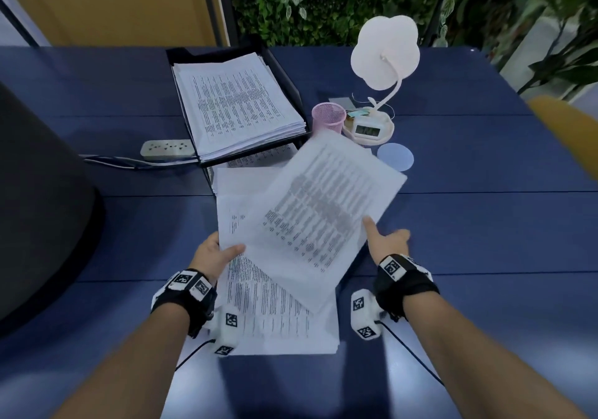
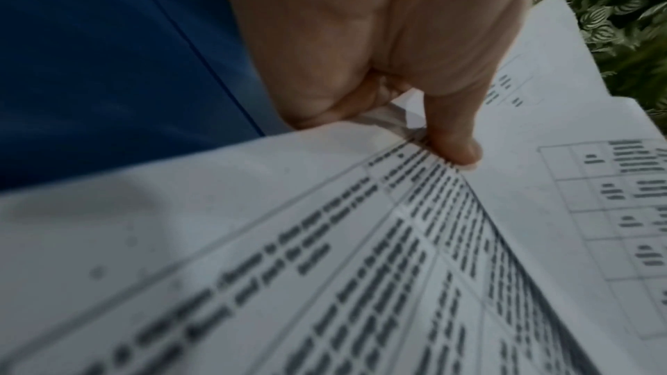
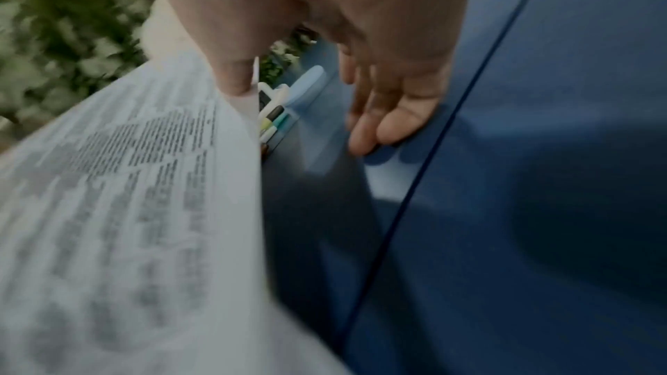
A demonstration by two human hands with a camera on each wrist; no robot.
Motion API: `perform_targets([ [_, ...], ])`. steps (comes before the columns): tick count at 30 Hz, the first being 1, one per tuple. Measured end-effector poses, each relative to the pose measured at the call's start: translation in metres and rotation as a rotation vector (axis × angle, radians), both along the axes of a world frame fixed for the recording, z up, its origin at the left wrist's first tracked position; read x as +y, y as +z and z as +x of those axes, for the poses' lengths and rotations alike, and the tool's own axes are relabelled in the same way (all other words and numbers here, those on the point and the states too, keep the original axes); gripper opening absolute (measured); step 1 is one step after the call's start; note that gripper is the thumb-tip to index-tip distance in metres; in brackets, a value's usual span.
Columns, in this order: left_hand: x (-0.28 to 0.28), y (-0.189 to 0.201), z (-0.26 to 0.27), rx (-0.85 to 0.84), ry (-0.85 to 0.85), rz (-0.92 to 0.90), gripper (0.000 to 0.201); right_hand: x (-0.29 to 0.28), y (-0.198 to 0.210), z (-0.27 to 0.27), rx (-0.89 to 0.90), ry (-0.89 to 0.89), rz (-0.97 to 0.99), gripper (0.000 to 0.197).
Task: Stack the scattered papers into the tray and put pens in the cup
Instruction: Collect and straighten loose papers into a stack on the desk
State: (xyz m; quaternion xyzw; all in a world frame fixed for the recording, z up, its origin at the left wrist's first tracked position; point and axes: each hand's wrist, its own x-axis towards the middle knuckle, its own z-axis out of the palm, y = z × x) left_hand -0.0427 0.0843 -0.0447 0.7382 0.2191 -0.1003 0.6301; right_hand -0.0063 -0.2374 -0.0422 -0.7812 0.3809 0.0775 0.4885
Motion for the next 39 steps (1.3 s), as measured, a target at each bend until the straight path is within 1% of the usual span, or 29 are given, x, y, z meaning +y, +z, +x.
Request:
perform_targets([
  [1,0.000,-0.001,0.001,0.004,0.013,-0.037,0.029,0.001,-0.004,0.002,-0.017,-0.054,0.130,0.085],
  [2,-0.003,-0.001,0.001,0.007,-0.002,-0.038,0.029,0.003,-0.006,0.003,-0.041,-0.080,0.233,0.068],
  [3,-0.005,-0.003,0.002,0.011,-0.035,0.000,0.028,0.006,-0.008,0.004,-0.085,-0.088,0.283,0.045],
  [4,-0.006,-0.004,0.003,0.029,-0.076,0.082,0.023,0.006,-0.010,0.005,-0.114,-0.066,0.258,0.028],
  [5,-0.007,-0.007,0.004,0.049,-0.103,0.173,0.019,0.007,-0.006,0.006,-0.136,-0.042,0.212,0.028],
  [6,-0.007,-0.008,0.005,0.083,-0.117,0.249,0.018,0.006,-0.005,0.007,-0.144,-0.016,0.163,0.035],
  [8,-0.004,-0.013,0.006,0.147,-0.112,0.321,0.022,-0.002,-0.003,0.006,-0.174,-0.009,0.110,0.038],
  [10,-0.002,-0.018,0.009,0.173,-0.053,0.320,0.027,-0.008,-0.001,0.005,-0.166,0.041,0.118,0.029],
  [12,-0.001,-0.019,0.013,0.194,-0.030,0.343,0.026,-0.008,0.000,0.002,-0.104,0.176,0.101,0.022],
  [14,-0.002,-0.021,0.016,0.200,-0.014,0.341,0.021,-0.005,-0.004,0.002,-0.098,0.283,0.126,0.006],
  [16,-0.004,-0.023,0.019,0.212,-0.028,0.315,0.022,0.003,-0.004,0.000,-0.092,0.407,0.090,0.017],
  [17,-0.003,-0.026,0.020,0.214,-0.040,0.297,0.024,0.007,-0.004,0.000,-0.081,0.471,0.048,0.019],
  [20,-0.002,-0.030,0.021,0.234,-0.080,0.222,0.020,0.022,0.002,-0.001,-0.047,0.620,-0.032,0.016],
  [22,-0.001,-0.034,0.020,0.235,-0.082,0.139,0.019,0.033,0.002,-0.002,-0.025,0.679,-0.070,0.014],
  [23,0.001,-0.039,0.020,0.234,-0.075,0.099,0.022,0.037,-0.001,-0.001,-0.021,0.685,-0.091,0.016],
  [24,0.001,-0.041,0.019,0.228,-0.068,0.072,0.031,0.041,-0.002,0.000,-0.010,0.674,-0.116,0.019],
  [25,0.002,-0.044,0.017,0.231,-0.066,0.058,0.045,0.045,-0.003,0.001,-0.010,0.660,-0.149,0.020],
  [26,-0.002,-0.032,0.013,0.233,-0.087,0.069,0.055,0.048,-0.001,0.002,-0.017,0.648,-0.177,0.020],
  [27,-0.006,-0.023,0.011,0.226,-0.120,0.100,0.056,0.050,-0.001,0.003,-0.035,0.645,-0.188,0.019],
  [29,-0.012,-0.009,0.007,0.200,-0.180,0.183,0.037,0.055,0.002,0.005,-0.069,0.646,-0.147,0.016],
  [30,-0.013,-0.007,0.007,0.187,-0.199,0.223,0.034,0.056,0.004,0.006,-0.079,0.650,-0.108,0.020],
  [33,-0.015,-0.003,0.008,0.189,-0.244,0.288,0.040,0.060,0.008,0.013,-0.139,0.665,-0.007,0.041],
  [35,-0.015,-0.001,0.008,0.192,-0.248,0.275,0.042,0.063,0.005,0.022,-0.134,0.678,-0.020,0.049],
  [36,-0.014,-0.003,0.008,0.190,-0.241,0.269,0.042,0.065,0.003,0.027,-0.114,0.685,-0.061,0.050],
  [37,-0.014,-0.003,0.008,0.198,-0.231,0.271,0.041,0.066,0.004,0.031,-0.070,0.725,-0.148,0.050],
  [39,-0.015,-0.004,0.008,0.219,-0.208,0.292,0.041,0.069,0.000,0.037,0.043,0.870,-0.389,0.050],
])
